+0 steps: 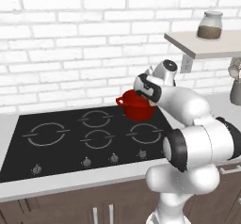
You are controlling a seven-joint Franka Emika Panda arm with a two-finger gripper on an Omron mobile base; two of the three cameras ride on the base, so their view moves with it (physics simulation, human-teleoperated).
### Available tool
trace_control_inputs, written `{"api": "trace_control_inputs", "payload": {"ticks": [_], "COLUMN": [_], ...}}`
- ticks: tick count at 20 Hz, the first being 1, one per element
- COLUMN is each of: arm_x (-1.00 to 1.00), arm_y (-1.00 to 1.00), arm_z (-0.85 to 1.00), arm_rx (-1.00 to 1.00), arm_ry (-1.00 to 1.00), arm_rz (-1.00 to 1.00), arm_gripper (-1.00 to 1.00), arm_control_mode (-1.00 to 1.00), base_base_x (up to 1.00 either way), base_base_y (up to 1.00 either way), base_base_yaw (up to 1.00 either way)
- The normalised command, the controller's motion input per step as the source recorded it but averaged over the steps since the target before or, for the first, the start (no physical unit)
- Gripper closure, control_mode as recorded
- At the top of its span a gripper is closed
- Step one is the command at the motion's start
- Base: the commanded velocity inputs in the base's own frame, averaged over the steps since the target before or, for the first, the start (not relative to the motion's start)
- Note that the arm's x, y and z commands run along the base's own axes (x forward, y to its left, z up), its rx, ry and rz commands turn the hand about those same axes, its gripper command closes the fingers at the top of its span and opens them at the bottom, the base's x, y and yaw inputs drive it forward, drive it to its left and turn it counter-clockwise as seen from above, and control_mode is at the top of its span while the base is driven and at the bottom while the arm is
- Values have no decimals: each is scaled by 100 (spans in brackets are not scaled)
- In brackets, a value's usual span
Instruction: Put the broccoli and avocado in the pot. Retrieve the spatula and lightly stir the vegetables in the pot.
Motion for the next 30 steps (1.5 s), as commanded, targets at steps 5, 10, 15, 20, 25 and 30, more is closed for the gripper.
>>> {"api": "trace_control_inputs", "payload": {"ticks": [5,10,15,20,25,30], "arm_x": [44,31,21,29,31,19], "arm_y": [0,0,0,0,0,-2], "arm_z": [-23,-38,-41,-22,-20,-21], "arm_rx": [0,0,0,0,0,0], "arm_ry": [6,6,11,12,12,8], "arm_rz": [-4,-1,0,0,0,0], "arm_gripper": [100,100,100,100,100,100], "arm_control_mode": [-100,-100,-100,-100,-100,-100], "base_base_x": [0,0,0,0,0,0], "base_base_y": [0,0,0,0,0,0], "base_base_yaw": [0,0,0,0,0,0]}}
